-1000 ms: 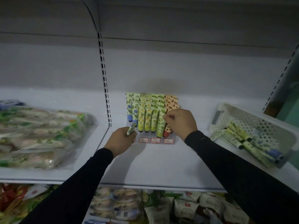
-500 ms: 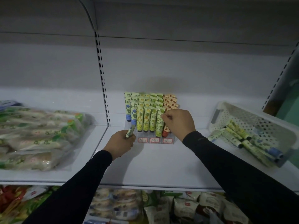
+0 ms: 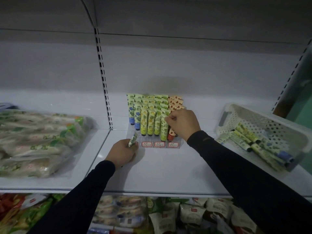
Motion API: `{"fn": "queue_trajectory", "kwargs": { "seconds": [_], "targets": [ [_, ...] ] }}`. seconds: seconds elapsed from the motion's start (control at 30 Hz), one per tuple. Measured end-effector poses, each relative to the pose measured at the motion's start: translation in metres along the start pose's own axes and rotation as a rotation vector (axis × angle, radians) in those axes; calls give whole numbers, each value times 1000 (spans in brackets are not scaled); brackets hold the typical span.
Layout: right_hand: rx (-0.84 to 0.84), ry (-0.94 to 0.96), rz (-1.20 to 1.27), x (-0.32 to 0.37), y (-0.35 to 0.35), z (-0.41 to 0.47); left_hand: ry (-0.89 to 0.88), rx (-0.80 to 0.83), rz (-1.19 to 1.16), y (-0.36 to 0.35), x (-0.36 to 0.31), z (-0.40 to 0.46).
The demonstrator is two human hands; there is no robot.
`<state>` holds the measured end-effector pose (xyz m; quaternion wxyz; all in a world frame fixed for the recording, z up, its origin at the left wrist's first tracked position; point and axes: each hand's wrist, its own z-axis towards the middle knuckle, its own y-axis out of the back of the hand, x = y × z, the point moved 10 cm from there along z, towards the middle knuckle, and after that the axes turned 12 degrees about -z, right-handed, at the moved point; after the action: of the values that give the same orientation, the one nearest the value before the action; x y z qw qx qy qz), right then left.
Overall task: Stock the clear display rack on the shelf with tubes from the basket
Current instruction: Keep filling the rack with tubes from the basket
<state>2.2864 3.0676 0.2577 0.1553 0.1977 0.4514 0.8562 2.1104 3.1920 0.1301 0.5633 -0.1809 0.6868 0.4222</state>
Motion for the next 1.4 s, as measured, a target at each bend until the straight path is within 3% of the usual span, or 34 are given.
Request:
{"fn": "queue_trajectory", "kwargs": {
  "seconds": [0.4,1.4],
  "targets": [
    [2,-57,-12,-15,1,-3,-35,-19,26,0,1,3],
    [29,16,-50,6,-3,7,-55,-35,35,-1,9,11]
  ]
}}
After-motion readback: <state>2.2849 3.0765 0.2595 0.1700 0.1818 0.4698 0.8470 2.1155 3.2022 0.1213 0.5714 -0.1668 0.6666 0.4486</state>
